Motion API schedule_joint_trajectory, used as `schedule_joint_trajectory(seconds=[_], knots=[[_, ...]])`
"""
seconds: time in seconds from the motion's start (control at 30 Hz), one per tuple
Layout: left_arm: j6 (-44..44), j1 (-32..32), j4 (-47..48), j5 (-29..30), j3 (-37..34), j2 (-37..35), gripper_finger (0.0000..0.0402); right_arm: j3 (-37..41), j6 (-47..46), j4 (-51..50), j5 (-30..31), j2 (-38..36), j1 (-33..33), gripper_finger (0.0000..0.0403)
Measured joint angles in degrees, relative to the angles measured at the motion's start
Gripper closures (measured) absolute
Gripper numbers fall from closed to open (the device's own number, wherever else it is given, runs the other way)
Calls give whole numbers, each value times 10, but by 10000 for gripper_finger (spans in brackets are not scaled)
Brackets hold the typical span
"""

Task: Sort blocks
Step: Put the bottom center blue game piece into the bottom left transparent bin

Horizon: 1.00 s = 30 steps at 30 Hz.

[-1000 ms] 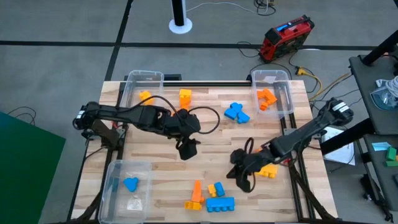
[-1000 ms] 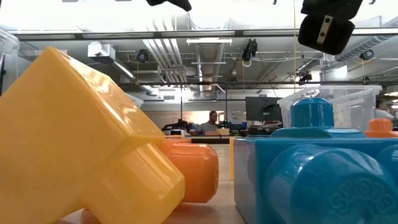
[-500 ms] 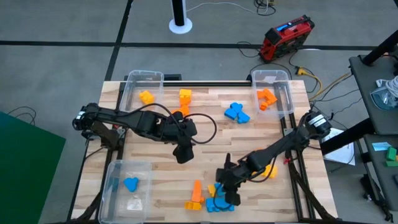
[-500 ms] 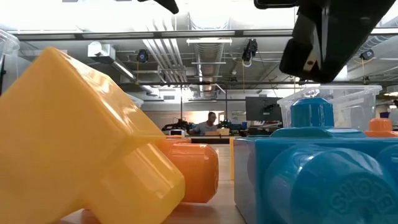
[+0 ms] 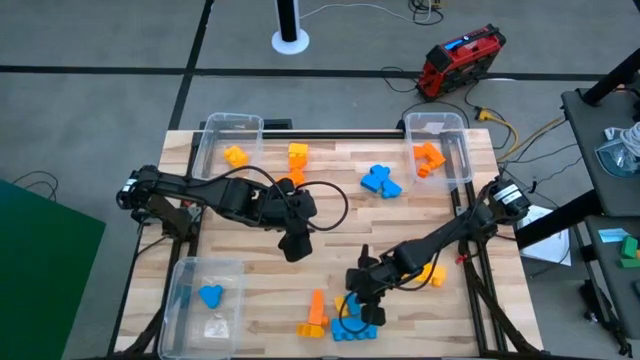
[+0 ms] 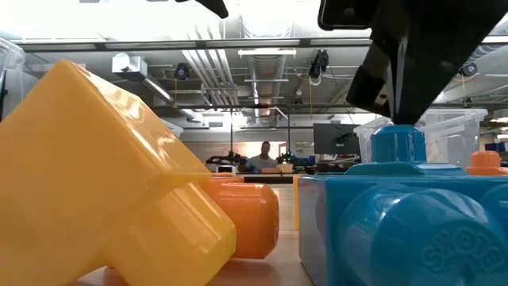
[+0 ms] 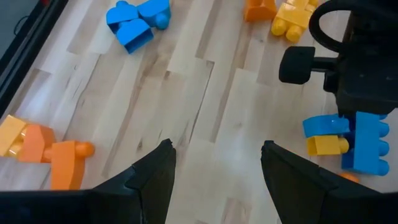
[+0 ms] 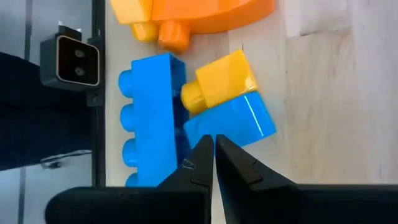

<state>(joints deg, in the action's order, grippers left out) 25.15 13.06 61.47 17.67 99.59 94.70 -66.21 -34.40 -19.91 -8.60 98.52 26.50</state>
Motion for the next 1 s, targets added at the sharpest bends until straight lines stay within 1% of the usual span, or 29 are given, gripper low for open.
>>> schedule_joint_trajectory(seconds=[0.1,0.3,0.53,0.7,0.83,1.0], knots=[[0,0,0,0,0,0,188,-1,6,31,-4,9,0,393],[0,0,1,0,0,0,188,-1,-4,27,-3,17,-2,394],[2,1,5,0,0,0,188,-1,-1,20,39,13,-16,394],[9,1,9,0,0,0,188,-2,4,16,74,12,-42,394],[9,5,12,0,0,0,188,-3,26,13,91,12,-73,394],[5,5,21,-1,0,0,188,-31,56,-33,101,8,-123,393]])
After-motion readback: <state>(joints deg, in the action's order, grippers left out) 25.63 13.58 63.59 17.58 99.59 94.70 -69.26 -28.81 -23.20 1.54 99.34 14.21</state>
